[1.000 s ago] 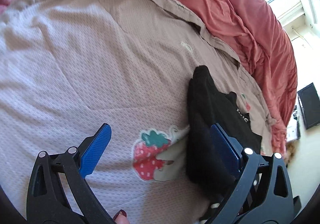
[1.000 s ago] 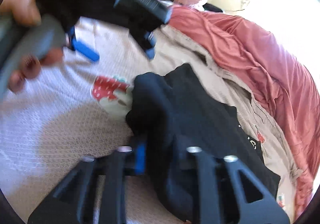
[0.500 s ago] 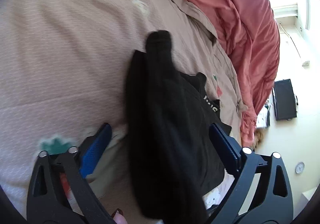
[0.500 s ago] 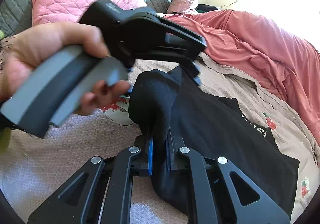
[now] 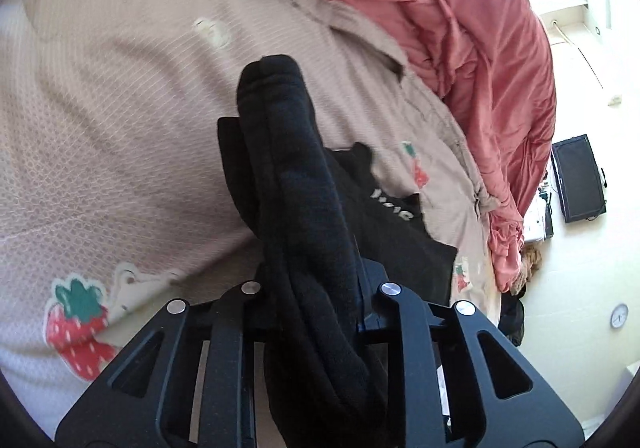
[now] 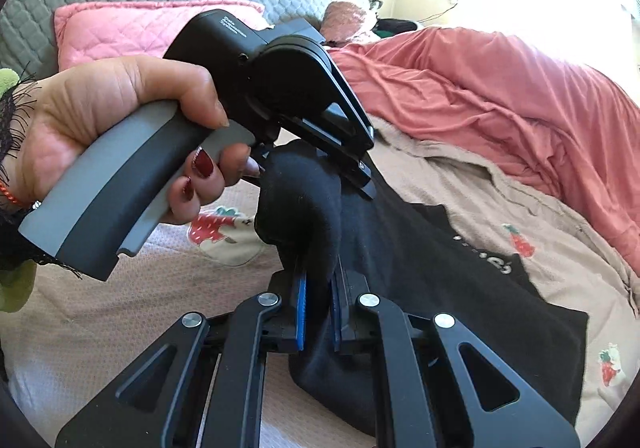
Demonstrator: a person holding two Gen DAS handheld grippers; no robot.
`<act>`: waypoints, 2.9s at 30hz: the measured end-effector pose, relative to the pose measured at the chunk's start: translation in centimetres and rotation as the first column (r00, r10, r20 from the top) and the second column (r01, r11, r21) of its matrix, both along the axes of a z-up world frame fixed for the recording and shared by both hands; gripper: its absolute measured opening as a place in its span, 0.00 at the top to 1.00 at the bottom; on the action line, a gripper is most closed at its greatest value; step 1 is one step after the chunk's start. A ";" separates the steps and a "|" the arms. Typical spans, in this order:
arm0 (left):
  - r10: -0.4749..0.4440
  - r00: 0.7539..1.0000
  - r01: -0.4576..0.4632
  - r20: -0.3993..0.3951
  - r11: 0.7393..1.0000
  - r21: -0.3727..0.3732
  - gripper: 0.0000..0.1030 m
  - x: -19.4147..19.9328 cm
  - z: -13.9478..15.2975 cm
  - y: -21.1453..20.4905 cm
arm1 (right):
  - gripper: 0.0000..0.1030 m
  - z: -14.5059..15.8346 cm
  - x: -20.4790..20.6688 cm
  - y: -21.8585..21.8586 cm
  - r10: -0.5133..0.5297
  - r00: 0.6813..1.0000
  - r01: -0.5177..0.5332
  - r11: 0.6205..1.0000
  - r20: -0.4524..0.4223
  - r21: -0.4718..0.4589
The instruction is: Fold small clothes
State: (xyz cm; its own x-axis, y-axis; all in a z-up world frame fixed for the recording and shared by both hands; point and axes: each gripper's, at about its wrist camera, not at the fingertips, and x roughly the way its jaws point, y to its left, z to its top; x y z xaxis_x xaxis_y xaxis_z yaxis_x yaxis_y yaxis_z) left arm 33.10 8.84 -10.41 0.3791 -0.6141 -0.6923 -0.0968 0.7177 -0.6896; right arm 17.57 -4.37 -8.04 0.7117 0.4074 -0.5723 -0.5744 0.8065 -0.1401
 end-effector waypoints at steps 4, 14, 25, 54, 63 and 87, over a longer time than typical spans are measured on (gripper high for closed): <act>-0.019 0.999 0.018 0.032 1.000 0.024 0.86 -0.1 2.6 -2.8 | 0.92 1.6 -0.6 -2.8 -0.044 0.999 0.043 0.998 0.007 0.035; -0.152 0.986 0.143 0.073 0.983 0.115 0.86 0.2 7.3 -13.9 | 0.92 4.8 -2.2 -11.4 -0.182 0.983 0.181 0.980 0.001 0.081; -0.277 0.961 0.270 -0.012 0.929 0.252 0.85 1.3 4.1 -24.1 | 0.92 2.0 -1.9 -18.7 -0.346 0.927 0.362 0.925 -0.142 0.111; -0.248 0.960 0.177 0.129 0.898 0.403 0.52 -3.3 4.8 -19.9 | 0.57 -1.7 -3.4 -26.7 -0.469 0.676 0.684 0.687 -0.569 0.246; -0.302 0.943 0.184 0.140 0.823 0.538 0.51 -5.9 2.1 -19.8 | 0.39 -0.3 0.0 -30.3 -0.444 0.723 0.648 0.702 -0.529 0.296; -0.343 0.920 0.162 0.188 0.772 0.615 0.51 -8.1 0.5 -21.8 | 0.69 -3.4 9.5 -25.3 -0.335 0.796 0.483 0.854 -0.505 0.195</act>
State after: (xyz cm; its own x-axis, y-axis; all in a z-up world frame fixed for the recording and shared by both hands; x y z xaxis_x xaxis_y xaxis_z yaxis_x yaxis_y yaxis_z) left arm 25.01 -13.01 -9.91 0.4958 -0.2332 -0.8365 0.2728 0.9563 -0.1049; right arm 27.07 -29.71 -11.47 0.5537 0.3379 -0.7611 -0.1191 0.9367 0.3292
